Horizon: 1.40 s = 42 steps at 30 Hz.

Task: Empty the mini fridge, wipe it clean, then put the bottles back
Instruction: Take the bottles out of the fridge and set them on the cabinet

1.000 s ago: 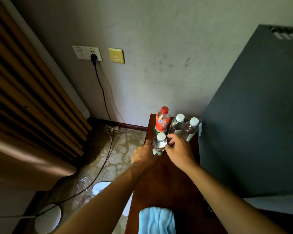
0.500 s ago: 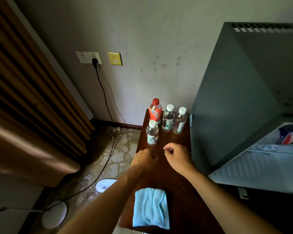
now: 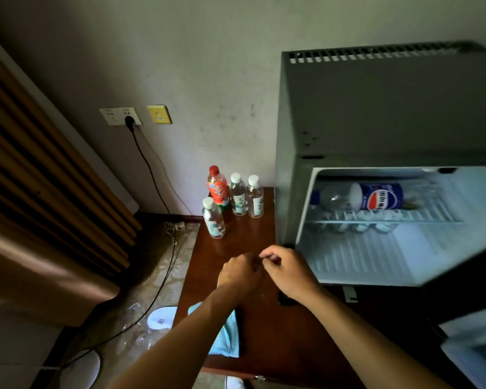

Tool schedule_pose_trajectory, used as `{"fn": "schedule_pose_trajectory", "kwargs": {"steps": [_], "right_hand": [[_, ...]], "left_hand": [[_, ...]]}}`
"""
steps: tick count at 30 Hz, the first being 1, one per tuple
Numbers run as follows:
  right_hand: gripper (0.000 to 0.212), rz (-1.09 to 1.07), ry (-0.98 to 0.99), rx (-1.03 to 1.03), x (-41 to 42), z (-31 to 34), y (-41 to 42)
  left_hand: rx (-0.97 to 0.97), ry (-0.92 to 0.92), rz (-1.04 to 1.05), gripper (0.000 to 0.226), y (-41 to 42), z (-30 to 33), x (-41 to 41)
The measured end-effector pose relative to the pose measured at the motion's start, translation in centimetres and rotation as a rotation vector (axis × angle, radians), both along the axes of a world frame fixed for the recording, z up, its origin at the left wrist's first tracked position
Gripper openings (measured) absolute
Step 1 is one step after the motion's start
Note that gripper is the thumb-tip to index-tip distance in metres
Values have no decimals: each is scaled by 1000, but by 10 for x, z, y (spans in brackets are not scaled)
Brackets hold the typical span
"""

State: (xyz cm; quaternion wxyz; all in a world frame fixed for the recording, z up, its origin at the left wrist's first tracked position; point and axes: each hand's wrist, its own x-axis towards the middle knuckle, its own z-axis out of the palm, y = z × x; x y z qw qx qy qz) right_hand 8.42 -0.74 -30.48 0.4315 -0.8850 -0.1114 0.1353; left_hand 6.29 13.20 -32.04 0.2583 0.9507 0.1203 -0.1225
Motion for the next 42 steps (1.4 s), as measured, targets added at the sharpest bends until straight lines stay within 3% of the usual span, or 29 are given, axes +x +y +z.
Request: {"fn": "schedule_pose_trajectory", "kwargs": {"steps": [20,25,34,40,42], "right_hand": [[17,-367,-4,29,0,17,-200],[20,-488,35,70,14,12,-223],[53,-598,79,29,68,-6,-233],[68,-665,-100,1,113,-22,-236],[58,-692,-79,-16,124,-30,-239]], "left_hand": [[-114,-92,-215,25,-183,42,12],[-112,-118,-274,26,-209,41,31],[-155,-107,-323,44,-234,23,81],[-127,-11,-327,46,-244,7,111],[-110,42,-328,47,-247,1,118]]}}
